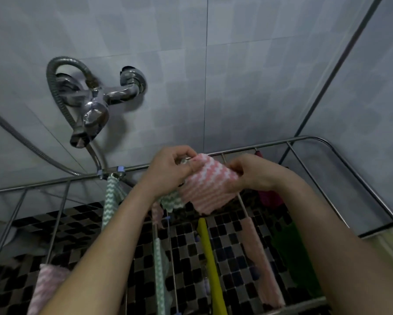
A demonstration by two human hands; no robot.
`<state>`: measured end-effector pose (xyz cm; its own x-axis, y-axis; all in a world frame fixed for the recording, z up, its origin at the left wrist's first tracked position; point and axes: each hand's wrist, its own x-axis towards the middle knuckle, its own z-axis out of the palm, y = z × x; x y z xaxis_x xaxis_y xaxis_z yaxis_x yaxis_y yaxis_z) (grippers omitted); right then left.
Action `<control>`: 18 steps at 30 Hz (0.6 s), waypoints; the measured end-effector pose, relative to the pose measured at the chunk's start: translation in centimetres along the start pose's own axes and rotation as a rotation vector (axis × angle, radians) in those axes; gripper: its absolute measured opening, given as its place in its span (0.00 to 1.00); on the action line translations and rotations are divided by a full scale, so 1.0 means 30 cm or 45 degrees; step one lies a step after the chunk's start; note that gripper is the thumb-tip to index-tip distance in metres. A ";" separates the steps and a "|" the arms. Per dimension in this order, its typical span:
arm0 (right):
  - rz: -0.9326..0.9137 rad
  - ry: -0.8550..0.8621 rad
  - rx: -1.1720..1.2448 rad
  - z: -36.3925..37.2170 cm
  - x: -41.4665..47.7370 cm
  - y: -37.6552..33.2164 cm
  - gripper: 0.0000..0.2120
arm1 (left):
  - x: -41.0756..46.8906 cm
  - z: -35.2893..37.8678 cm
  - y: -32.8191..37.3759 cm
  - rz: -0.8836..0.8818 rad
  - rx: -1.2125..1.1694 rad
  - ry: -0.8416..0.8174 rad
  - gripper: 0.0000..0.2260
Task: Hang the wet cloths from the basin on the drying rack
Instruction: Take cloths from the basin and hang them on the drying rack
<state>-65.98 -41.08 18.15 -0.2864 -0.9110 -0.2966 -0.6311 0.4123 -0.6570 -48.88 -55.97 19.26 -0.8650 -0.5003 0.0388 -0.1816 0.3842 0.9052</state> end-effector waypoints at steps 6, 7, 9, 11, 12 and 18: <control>0.150 -0.025 0.432 -0.020 -0.015 0.115 0.01 | -0.041 -0.051 -0.087 -0.191 -0.333 0.281 0.06; 0.139 0.005 0.630 -0.019 -0.022 0.120 0.02 | -0.048 -0.061 -0.104 -0.249 -0.436 0.304 0.06; 0.158 0.098 1.039 0.000 0.000 0.125 0.03 | -0.055 -0.071 -0.142 -0.368 -0.592 0.300 0.04; 0.229 0.169 1.310 0.039 0.051 0.124 0.06 | -0.048 -0.057 -0.191 -0.482 -0.641 0.294 0.04; 0.287 0.183 1.343 0.067 0.092 0.125 0.06 | -0.033 -0.045 -0.224 -0.538 -0.590 0.310 0.04; 0.599 0.392 0.763 0.279 0.303 0.168 0.13 | 0.087 0.009 -0.405 -0.668 0.372 0.264 0.04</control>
<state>-65.73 -47.30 6.33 -0.6650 -0.5660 -0.4872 0.0715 0.6011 -0.7959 -49.06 -61.73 8.23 -0.5232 -0.8080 -0.2708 -0.7019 0.2284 0.6747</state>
